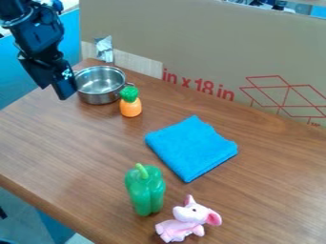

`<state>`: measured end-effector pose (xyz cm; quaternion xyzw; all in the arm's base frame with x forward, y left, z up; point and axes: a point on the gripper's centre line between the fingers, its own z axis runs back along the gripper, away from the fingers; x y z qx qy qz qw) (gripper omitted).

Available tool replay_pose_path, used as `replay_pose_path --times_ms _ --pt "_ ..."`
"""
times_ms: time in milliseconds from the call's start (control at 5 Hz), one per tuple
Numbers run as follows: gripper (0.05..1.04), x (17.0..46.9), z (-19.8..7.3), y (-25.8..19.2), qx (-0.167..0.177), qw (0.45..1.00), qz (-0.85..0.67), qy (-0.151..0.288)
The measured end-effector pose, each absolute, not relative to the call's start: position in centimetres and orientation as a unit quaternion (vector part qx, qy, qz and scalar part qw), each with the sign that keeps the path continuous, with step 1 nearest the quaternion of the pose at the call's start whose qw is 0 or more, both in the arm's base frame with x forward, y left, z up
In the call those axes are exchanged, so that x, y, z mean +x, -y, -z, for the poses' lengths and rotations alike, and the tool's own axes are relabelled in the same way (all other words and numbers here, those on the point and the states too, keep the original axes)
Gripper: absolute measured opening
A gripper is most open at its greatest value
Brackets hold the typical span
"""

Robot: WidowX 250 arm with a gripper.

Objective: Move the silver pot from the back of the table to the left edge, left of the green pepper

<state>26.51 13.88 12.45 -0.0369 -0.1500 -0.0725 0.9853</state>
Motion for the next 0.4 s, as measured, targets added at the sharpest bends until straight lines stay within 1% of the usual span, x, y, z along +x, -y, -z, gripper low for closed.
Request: replay_pose_path --times_ms 200,400 --pt "1.005 26.5 -11.6 -13.8 -0.046 0.987 0.073 0.139" --pt "1.005 28.7 -10.2 -15.1 -0.070 0.986 0.093 0.121"
